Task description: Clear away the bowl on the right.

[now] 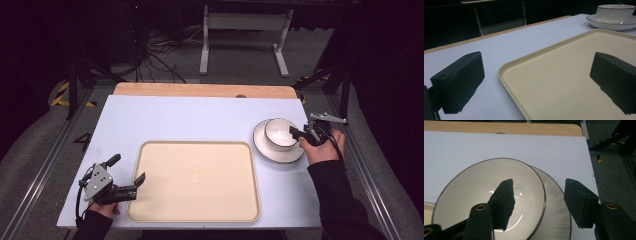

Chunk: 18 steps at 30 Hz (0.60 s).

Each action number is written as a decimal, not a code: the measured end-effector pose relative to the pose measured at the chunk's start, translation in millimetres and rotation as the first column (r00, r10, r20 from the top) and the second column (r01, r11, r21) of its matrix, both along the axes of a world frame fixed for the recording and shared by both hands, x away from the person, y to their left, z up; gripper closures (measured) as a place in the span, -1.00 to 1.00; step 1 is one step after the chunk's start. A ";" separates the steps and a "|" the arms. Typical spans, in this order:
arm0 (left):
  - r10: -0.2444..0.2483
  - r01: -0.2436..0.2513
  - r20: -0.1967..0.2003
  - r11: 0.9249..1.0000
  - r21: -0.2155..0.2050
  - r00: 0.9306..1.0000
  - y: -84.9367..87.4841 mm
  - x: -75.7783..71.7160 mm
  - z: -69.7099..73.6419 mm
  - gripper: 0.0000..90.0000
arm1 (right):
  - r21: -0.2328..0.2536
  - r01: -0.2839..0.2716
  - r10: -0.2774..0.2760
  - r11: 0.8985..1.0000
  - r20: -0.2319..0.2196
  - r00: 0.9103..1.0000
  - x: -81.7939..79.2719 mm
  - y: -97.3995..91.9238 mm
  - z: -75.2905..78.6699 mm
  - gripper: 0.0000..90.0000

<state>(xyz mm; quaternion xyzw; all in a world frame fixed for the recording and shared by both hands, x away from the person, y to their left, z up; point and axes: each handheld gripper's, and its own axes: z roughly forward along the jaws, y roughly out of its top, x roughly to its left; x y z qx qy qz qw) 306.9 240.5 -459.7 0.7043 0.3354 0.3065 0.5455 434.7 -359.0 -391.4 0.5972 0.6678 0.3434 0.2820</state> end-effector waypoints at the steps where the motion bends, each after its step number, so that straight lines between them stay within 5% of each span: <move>1: 0.000 0.000 0.000 1.000 0.000 1.000 0.0 0.0 0.0 -1.00 | 0.000 0.006 -0.006 1.000 -0.016 1.000 0.8 -1.5 -1.1 -0.02; 11: 0.001 -0.001 0.000 1.000 0.001 1.000 -0.2 0.1 0.0 -1.00 | 0.025 0.032 -0.028 0.999 -0.128 0.991 7.2 -5.1 -6.2 0.06; 18: -0.001 0.001 -0.001 1.000 0.001 1.000 -0.1 0.1 0.0 -1.00 | 0.043 0.037 -0.026 0.998 -0.241 0.970 15.9 -3.6 -6.1 0.34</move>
